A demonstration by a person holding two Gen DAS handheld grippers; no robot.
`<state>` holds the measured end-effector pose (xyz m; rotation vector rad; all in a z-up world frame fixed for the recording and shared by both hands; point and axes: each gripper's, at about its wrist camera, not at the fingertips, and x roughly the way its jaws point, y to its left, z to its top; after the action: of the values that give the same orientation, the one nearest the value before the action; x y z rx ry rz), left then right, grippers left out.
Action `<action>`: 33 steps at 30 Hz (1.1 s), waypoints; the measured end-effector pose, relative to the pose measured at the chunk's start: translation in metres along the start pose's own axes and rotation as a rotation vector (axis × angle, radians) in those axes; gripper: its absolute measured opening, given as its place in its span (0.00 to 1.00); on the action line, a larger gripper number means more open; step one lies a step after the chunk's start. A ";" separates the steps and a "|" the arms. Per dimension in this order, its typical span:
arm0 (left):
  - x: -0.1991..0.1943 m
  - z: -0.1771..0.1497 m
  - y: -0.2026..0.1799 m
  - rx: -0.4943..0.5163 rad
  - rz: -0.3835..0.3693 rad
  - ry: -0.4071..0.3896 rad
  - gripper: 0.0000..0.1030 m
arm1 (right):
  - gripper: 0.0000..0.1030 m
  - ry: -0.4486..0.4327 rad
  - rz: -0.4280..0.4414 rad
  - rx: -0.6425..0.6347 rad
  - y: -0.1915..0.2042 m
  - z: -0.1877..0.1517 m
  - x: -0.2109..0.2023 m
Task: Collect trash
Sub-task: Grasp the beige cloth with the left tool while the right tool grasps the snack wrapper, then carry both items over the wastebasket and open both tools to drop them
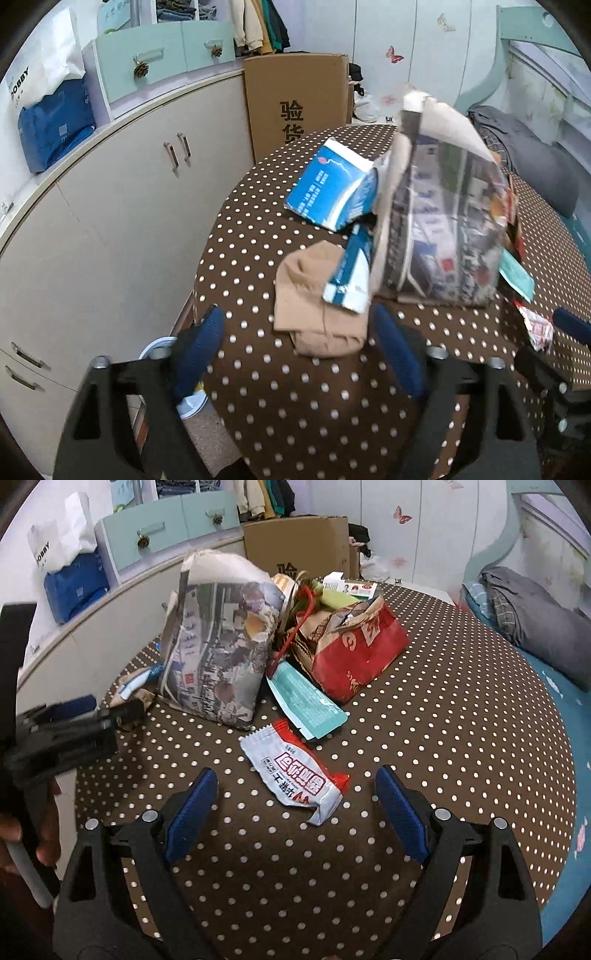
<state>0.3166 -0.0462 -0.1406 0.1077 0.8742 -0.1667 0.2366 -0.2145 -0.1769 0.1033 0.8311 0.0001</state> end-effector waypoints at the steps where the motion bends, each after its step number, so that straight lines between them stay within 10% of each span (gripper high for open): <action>1: 0.003 0.000 0.002 -0.002 -0.024 0.021 0.53 | 0.79 0.003 0.003 -0.001 -0.001 0.000 0.002; 10: -0.015 -0.020 -0.004 0.002 -0.063 -0.025 0.21 | 0.32 0.003 -0.046 -0.023 0.004 0.003 0.004; 23: -0.065 -0.064 0.024 -0.125 -0.210 -0.069 0.07 | 0.29 -0.062 0.084 -0.009 0.034 -0.023 -0.041; 33: -0.097 -0.088 0.070 -0.216 -0.187 -0.159 0.07 | 0.29 -0.100 0.244 -0.073 0.099 -0.020 -0.054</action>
<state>0.2026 0.0468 -0.1203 -0.1878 0.7383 -0.2504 0.1899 -0.1161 -0.1414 0.1343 0.7138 0.2533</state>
